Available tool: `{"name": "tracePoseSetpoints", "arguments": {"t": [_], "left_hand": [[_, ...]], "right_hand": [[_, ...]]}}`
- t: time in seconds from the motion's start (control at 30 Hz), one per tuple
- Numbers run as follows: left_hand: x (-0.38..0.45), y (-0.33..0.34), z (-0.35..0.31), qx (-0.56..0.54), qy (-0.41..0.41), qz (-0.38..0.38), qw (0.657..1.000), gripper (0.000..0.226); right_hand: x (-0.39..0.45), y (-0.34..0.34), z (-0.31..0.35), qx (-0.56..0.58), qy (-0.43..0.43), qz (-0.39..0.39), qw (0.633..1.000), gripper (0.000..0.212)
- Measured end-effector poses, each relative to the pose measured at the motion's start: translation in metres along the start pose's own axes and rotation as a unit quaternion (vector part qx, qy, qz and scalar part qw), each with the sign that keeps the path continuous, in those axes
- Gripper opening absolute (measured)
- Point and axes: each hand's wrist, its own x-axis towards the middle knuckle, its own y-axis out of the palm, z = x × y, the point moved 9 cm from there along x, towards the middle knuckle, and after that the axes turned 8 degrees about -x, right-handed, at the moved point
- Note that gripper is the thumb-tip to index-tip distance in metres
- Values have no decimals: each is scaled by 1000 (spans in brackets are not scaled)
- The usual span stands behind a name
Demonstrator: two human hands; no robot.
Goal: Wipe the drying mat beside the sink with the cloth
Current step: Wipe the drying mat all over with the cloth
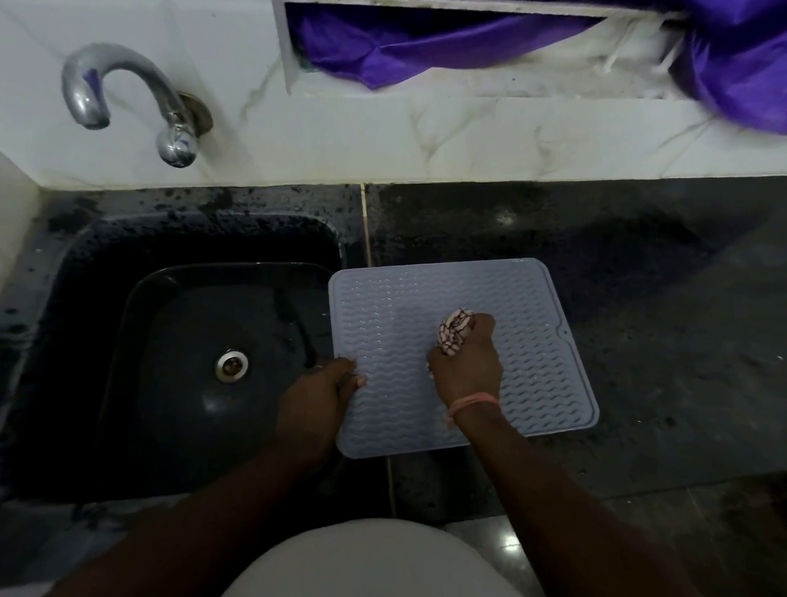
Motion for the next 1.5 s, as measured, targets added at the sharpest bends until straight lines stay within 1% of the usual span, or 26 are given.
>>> {"name": "tracePoseSetpoints", "arguments": {"t": [0.07, 0.13, 0.23, 0.3, 0.33, 0.43, 0.53, 0.63, 0.8, 0.87, 0.93, 1.0, 1.07, 1.1, 1.13, 1.2, 1.3, 1.37, 1.4, 1.47, 1.5], "left_hand": [[-1, -1, 3, -12, -5, 13, 1000, 37], [-4, -3, 9, -51, -20, 22, 998, 38], [-8, 0, 17, -123, -51, 50, 990, 30], [-7, -1, 17, -143, -65, 50, 986, 37], [-6, -3, 17, -134, -66, 46, 988, 41], [1, -3, 16, -54, -47, 49, 996, 49], [4, -6, 21, -16, -51, 38, 998, 54], [8, -3, 22, 11, -36, 45, 998, 48], [14, 5, 23, 69, 0, 98, 993, 32], [15, 6, 23, 74, 15, 107, 991, 30], [14, 8, 23, 57, 22, 116, 991, 30], [11, 7, 26, 39, 21, 119, 992, 30], [8, 2, 24, 26, 27, 101, 994, 32], [7, -1, 22, 16, 28, 96, 995, 33], [6, -2, 20, 9, 25, 97, 995, 34], [5, -2, 18, 18, 24, 105, 994, 35], [1, 0, 16, 53, 35, 117, 991, 44], [-3, -2, 13, 74, 34, 98, 992, 46], [-5, -2, 11, 75, 34, 86, 993, 43], [-8, -2, 4, 58, 22, 56, 996, 37], [-9, -2, 3, 56, 9, 47, 997, 38]], "right_hand": [[-5, 9, 6, -1, -3, 11, 1000, 57], [-8, 16, 12, 2, -10, 20, 1000, 58], [-13, 26, 19, 6, -18, 35, 999, 59], [-17, 33, 24, -2, -28, 40, 999, 60], [-19, 37, 27, -1, -33, 45, 998, 60], [-25, 50, 35, 5, -44, 62, 997, 61], [-28, 60, 42, 18, -38, 81, 996, 64], [-31, 71, 46, 37, -35, 103, 993, 66], [-30, 81, 46, 108, -9, 125, 986, 62], [-30, 86, 44, 136, 0, 139, 981, 63], [-31, 92, 42, 173, 21, 145, 974, 63], [-31, 92, 37, 234, 69, 134, 960, 60], [-29, 84, 28, 320, 129, 125, 930, 59], [-26, 75, 23, 358, 140, 124, 915, 56], [-22, 61, 15, 375, 143, 120, 908, 54], [-13, 23, -11, 351, 156, 90, 919, 55], [4, -45, -53, 282, 170, 5, 944, 58], [20, -77, -70, 248, 158, -31, 955, 54], [27, -88, -78, 237, 157, -54, 957, 50], [42, -107, -95, 215, 164, -102, 957, 42], [49, -116, -102, 177, 169, -127, 961, 43]]}}
